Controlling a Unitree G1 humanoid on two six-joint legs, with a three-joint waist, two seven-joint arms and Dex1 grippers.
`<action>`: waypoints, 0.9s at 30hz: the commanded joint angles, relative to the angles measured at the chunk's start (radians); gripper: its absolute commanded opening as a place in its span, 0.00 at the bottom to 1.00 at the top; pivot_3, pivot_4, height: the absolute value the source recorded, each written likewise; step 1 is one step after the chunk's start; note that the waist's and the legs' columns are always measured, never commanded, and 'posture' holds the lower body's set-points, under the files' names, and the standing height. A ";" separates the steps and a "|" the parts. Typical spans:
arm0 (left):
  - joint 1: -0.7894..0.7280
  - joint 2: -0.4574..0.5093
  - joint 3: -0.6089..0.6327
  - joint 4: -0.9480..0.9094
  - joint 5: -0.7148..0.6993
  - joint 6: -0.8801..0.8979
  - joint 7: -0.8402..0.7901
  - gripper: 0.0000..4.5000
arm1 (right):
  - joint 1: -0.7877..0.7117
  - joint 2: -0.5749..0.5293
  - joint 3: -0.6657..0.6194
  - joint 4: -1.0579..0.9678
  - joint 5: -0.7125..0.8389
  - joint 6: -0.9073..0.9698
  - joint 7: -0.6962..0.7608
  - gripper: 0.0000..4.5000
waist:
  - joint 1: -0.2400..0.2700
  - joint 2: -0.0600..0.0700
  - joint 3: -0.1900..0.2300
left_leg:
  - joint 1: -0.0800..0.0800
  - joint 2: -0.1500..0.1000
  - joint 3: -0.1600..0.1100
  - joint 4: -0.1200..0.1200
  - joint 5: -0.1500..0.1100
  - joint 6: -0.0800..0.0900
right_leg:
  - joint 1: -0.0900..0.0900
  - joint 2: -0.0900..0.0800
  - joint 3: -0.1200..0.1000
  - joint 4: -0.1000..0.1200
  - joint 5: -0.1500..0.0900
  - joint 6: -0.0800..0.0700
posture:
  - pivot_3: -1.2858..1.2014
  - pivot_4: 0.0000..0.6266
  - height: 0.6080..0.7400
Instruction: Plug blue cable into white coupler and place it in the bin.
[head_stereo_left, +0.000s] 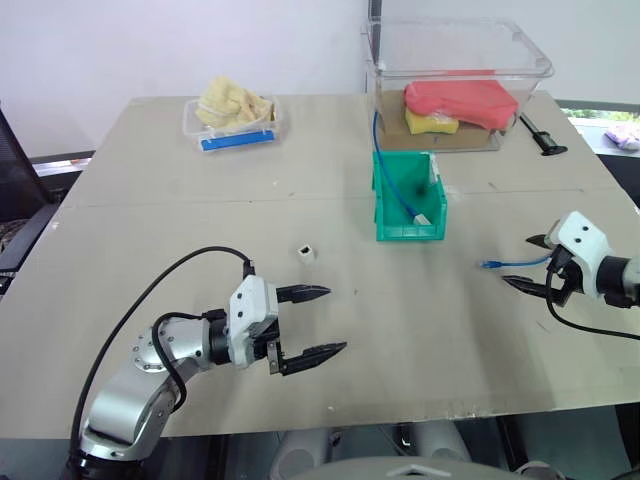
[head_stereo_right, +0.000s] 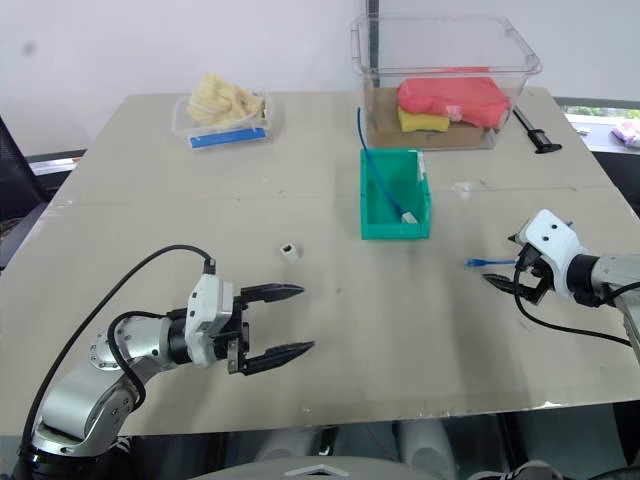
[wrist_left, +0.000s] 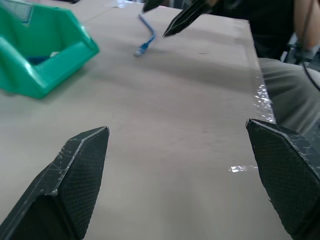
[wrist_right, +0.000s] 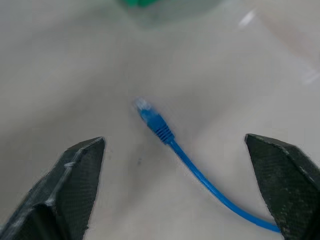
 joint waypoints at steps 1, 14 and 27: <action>-0.011 0.002 -0.005 -0.008 0.003 -0.026 -0.011 1.00 | -0.112 0.005 0.081 0.133 -0.076 -0.062 0.064 0.82 | -0.002 0.002 0.002 | 0.000 0.000 0.001 0.000 0.000 0.000 | 0.000 0.000 0.001 0.000 0.000 0.000 | 0.52 0.24 1.00; 0.013 -0.007 -0.006 -0.003 0.011 -0.046 0.014 1.00 | -0.191 0.042 0.149 0.110 -0.081 -0.046 0.199 0.02 | -0.004 0.002 0.003 | 0.001 0.000 0.001 0.001 0.000 0.000 | 0.000 0.000 0.002 0.001 0.000 0.000 | 0.52 0.24 1.00; -0.035 -0.007 -0.050 0.096 0.157 -0.101 0.058 1.00 | -0.353 0.308 0.517 -0.273 -0.115 0.382 0.123 0.02 | 0.001 0.003 0.004 | 0.000 0.000 -0.006 0.001 0.000 0.000 | -0.002 0.000 0.000 0.002 0.003 0.004 | 0.52 0.24 1.00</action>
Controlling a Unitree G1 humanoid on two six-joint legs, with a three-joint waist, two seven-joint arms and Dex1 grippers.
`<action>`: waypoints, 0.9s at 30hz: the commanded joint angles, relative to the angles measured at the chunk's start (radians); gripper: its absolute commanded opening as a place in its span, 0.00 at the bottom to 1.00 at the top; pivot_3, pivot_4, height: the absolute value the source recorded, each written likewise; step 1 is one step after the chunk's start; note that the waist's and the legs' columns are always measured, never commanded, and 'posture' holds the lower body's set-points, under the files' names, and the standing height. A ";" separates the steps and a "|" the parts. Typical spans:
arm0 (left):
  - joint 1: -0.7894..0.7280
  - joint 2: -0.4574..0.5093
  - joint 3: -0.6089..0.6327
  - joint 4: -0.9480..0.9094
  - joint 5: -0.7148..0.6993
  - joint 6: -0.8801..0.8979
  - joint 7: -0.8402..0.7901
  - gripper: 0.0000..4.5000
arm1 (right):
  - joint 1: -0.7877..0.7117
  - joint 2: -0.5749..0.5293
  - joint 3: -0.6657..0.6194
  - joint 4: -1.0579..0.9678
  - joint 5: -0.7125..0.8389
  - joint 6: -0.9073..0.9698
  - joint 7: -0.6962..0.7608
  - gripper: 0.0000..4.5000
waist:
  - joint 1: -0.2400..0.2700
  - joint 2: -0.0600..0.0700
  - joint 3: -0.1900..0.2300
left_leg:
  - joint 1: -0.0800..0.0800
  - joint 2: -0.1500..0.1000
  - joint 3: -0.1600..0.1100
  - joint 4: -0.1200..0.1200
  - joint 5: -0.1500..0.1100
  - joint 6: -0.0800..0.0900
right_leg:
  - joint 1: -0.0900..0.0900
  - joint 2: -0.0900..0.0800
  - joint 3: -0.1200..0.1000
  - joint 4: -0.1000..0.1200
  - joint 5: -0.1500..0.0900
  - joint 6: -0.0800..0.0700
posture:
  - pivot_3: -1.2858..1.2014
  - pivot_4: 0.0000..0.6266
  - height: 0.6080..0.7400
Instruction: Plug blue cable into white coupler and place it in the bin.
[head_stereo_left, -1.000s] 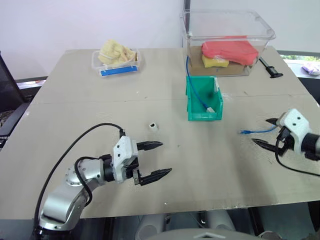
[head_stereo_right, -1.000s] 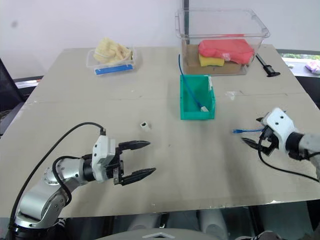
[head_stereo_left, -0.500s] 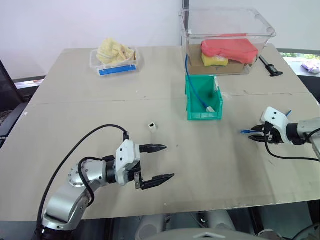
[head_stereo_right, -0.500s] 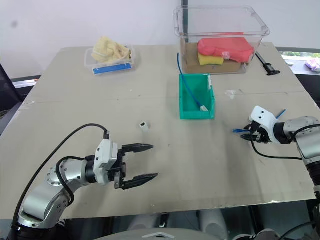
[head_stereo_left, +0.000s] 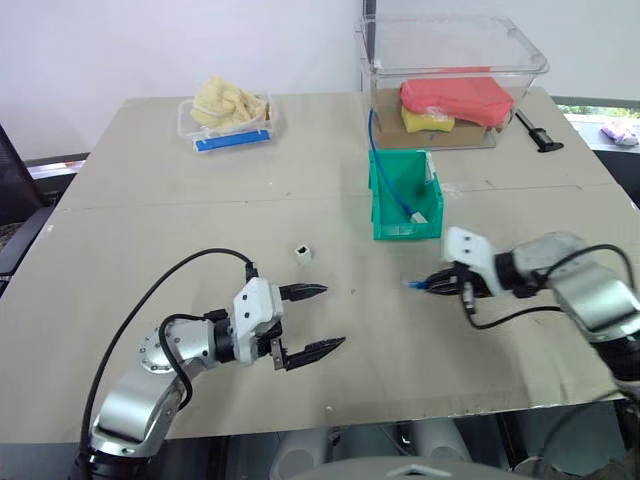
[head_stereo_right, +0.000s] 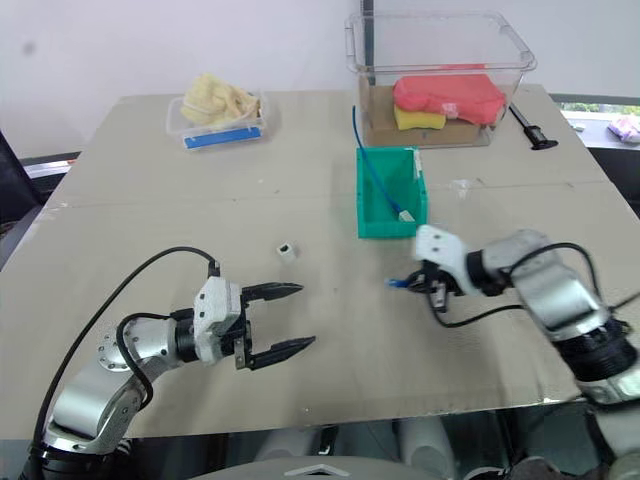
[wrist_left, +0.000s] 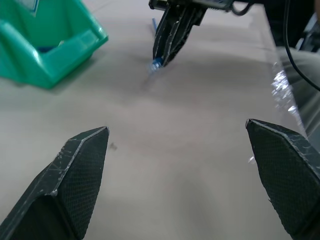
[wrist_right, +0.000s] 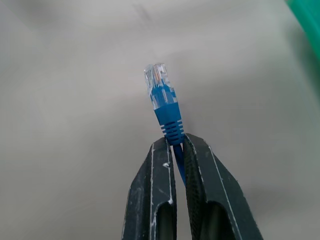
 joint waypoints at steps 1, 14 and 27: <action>-0.018 0.012 -0.012 0.017 0.062 -0.033 0.020 1.00 | -0.045 0.044 0.110 0.039 -0.053 0.012 -0.013 0.02 | 0.004 0.000 0.000 | -0.001 -0.001 -0.001 0.000 0.000 0.000 | 0.000 0.000 -0.001 0.000 0.000 0.000 | 0.52 0.24 1.00; -0.135 0.005 -0.128 0.125 0.190 -0.079 0.001 1.00 | 0.155 0.040 -0.192 -0.092 0.186 -0.210 0.047 0.76 | 0.003 0.000 0.001 | -0.002 -0.002 -0.004 0.000 0.000 0.000 | -0.001 -0.001 -0.003 0.000 0.000 0.000 | 0.52 0.24 1.00; -0.349 -0.059 -0.259 0.242 0.244 0.015 -0.024 1.00 | 0.835 -0.004 -0.693 -0.425 0.225 -0.468 -0.135 0.76 | 0.009 -0.001 0.001 | -0.003 -0.002 -0.005 0.000 0.000 0.000 | -0.001 -0.001 -0.003 0.001 -0.002 0.004 | 0.52 0.24 1.00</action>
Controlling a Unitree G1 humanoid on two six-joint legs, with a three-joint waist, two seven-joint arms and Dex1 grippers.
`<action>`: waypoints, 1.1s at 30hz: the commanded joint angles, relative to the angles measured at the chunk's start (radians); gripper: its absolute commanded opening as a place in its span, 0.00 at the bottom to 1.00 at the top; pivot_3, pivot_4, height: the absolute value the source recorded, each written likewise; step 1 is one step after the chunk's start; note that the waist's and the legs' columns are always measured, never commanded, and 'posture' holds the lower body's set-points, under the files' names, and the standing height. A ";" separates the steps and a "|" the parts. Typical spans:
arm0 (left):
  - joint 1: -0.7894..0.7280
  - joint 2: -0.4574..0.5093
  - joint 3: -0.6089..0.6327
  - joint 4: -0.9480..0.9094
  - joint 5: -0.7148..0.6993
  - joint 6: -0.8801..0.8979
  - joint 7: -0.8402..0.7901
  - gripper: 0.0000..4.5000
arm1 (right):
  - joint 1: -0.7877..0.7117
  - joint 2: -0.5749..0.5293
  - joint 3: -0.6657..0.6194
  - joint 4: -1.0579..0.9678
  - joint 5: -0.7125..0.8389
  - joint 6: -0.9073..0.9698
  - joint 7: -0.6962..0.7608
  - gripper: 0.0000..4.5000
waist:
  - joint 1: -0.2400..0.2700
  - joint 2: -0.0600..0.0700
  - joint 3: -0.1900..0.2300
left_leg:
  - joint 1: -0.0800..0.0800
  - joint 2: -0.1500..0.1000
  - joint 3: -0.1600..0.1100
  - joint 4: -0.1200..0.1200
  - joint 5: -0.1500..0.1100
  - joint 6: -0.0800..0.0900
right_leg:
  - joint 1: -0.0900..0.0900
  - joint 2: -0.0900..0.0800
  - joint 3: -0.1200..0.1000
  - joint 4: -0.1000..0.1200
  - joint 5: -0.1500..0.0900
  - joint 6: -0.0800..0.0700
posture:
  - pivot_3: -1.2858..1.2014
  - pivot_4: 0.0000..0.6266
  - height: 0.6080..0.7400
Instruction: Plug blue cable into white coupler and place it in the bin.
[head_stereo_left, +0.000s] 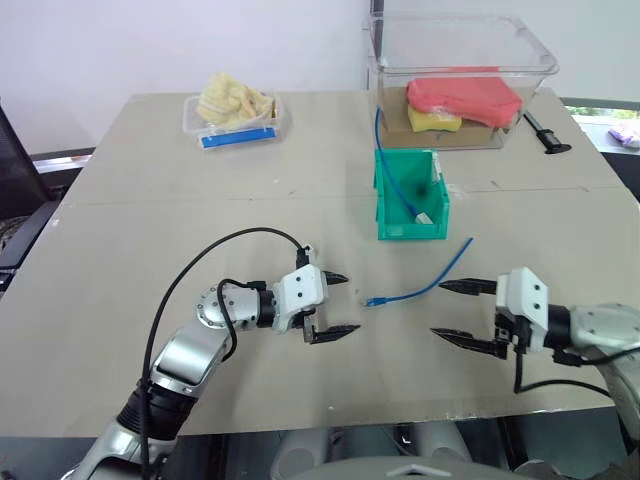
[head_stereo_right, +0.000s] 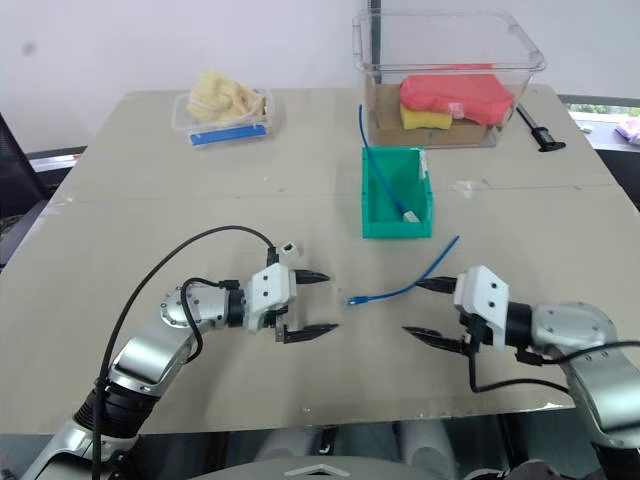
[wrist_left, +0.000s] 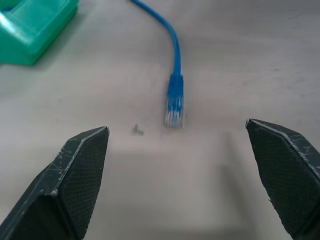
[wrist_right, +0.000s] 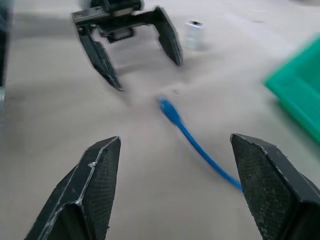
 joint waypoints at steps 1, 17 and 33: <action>-0.041 -0.022 -0.022 0.014 0.009 0.024 -0.004 1.00 | 0.111 0.009 -0.102 -0.103 0.016 -0.006 -0.061 0.76 | 0.000 0.000 0.000 | 0.000 0.000 0.000 0.000 0.000 0.000 | 0.000 0.000 0.000 0.000 0.000 0.000 | 0.52 0.24 1.00; -0.146 -0.068 -0.126 0.240 0.091 -0.071 -0.087 0.01 | 0.324 0.039 -0.129 -0.228 -0.001 0.008 -0.207 0.77 | 0.013 -0.001 -0.001 | 0.003 0.000 0.002 0.000 0.000 0.000 | 0.002 0.000 0.002 0.001 -0.001 0.001 | 0.52 0.24 1.00; -0.194 -0.160 0.004 0.164 0.052 -0.484 -0.032 0.01 | -0.012 0.320 -0.058 -0.219 0.546 0.597 -0.727 0.77 | 0.015 -0.001 0.000 | 0.001 0.001 0.000 0.001 0.000 0.000 | 0.001 0.000 0.001 0.001 0.002 -0.003 | 0.52 0.24 1.00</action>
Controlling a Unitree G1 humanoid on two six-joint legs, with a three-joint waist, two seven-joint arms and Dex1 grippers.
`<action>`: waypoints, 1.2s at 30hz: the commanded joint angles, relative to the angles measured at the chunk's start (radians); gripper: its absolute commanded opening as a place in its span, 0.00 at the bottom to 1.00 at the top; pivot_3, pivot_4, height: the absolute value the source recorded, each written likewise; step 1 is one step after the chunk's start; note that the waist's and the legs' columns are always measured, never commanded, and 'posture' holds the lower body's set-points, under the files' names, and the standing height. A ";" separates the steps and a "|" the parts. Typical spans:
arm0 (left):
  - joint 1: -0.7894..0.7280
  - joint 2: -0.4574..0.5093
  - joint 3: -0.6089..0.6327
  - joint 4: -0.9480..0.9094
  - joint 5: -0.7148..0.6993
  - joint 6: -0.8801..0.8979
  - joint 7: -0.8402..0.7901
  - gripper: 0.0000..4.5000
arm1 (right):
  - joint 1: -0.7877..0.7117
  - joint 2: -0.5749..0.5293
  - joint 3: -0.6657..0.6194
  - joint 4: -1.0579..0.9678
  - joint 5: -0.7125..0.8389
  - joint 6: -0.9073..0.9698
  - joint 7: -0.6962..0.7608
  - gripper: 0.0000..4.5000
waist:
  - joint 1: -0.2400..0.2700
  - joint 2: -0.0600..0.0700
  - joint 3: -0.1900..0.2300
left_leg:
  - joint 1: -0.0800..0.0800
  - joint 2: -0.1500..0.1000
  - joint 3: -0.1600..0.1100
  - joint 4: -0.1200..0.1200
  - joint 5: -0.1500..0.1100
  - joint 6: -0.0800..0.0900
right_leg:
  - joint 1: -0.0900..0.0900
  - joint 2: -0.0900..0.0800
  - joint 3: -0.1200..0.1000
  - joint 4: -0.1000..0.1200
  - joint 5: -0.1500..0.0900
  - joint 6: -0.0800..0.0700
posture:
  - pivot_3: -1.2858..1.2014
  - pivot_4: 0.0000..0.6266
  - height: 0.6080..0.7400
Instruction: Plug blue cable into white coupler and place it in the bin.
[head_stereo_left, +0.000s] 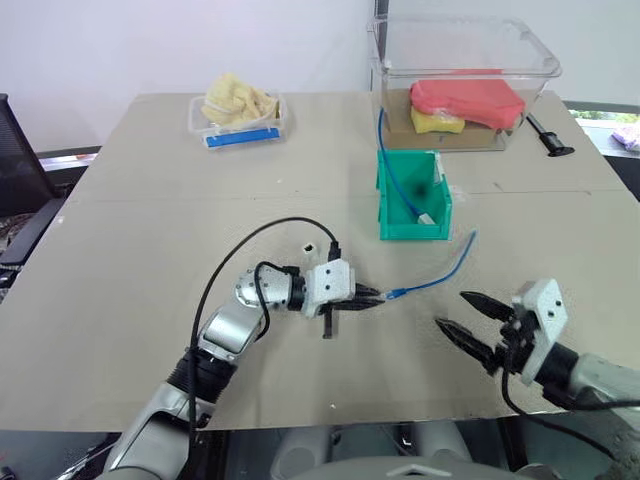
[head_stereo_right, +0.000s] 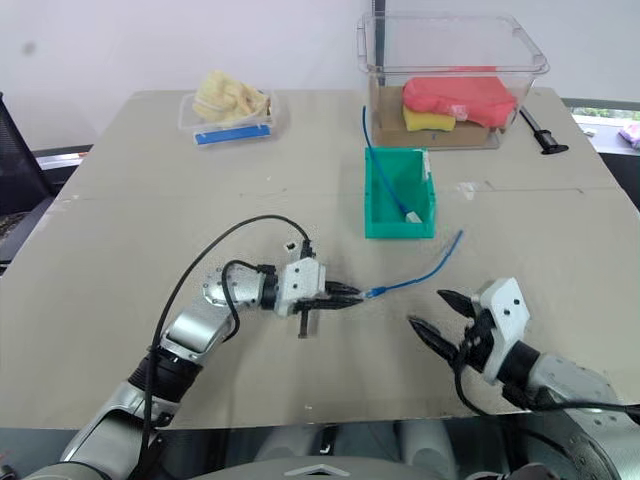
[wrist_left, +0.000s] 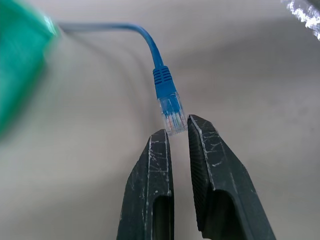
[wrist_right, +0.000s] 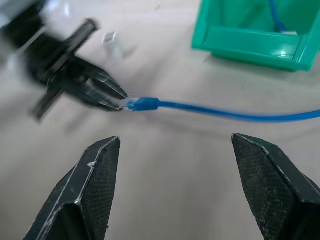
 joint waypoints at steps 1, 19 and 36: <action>-0.034 -0.015 0.042 -0.029 0.023 -0.143 0.050 0.01 | -0.086 0.057 -0.038 -0.012 0.200 0.087 -0.162 0.77 | 0.000 0.000 0.000 | 0.000 0.000 0.000 0.000 0.000 0.000 | 0.000 0.000 0.000 0.000 0.000 0.000 | 0.52 0.24 1.00; 0.088 0.013 0.022 -0.409 0.095 -0.055 0.193 0.00 | -0.350 0.075 0.047 0.119 0.703 0.000 -0.614 0.41 | -0.024 0.000 0.000 | -0.001 -0.002 -0.001 -0.001 0.000 0.000 | 0.000 0.001 0.001 0.000 0.000 0.000 | 0.52 0.24 1.00; -0.070 -0.004 0.058 -0.131 0.100 -0.061 0.206 0.00 | -0.264 -0.141 0.063 0.084 0.964 -0.100 -0.653 0.41 | -0.025 0.001 0.000 | 0.000 -0.002 0.002 0.001 0.000 0.001 | 0.002 0.002 -0.002 0.000 -0.002 0.004 | 0.52 0.24 1.00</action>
